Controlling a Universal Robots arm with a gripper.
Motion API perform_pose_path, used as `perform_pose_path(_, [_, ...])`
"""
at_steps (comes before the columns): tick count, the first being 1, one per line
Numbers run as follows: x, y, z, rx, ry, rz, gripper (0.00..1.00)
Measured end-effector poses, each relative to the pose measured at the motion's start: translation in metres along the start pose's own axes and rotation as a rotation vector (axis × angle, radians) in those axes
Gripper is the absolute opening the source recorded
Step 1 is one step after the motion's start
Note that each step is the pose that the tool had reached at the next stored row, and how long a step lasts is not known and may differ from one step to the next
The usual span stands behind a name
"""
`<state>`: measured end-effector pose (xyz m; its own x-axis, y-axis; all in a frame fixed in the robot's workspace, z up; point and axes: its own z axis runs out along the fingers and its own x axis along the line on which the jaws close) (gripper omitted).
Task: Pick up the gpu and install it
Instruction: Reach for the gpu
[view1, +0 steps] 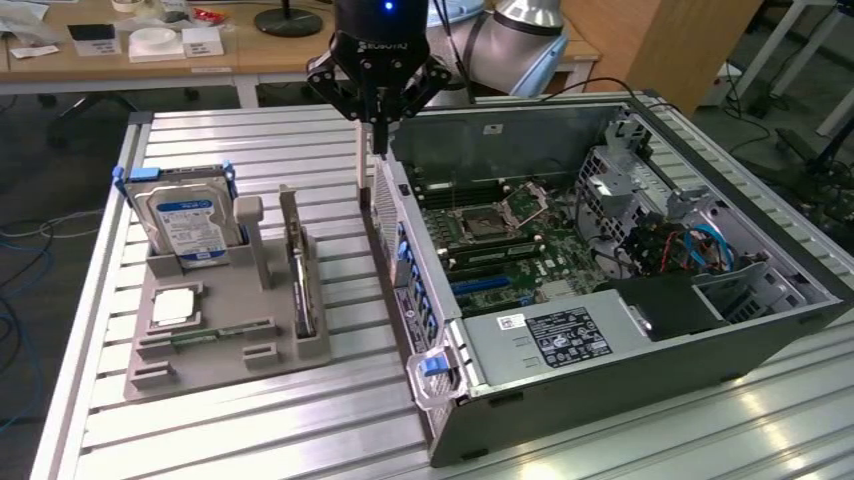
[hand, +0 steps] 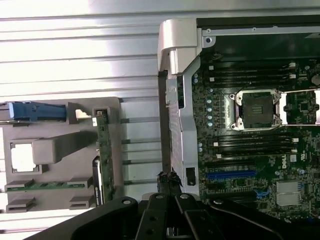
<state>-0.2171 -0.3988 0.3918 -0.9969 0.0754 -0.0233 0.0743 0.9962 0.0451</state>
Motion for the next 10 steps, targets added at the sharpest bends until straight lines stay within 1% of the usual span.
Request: perform_pose_path(10, [0.013, -0.001, 0.0, -0.0001, 0.0, 0.0, 0.11])
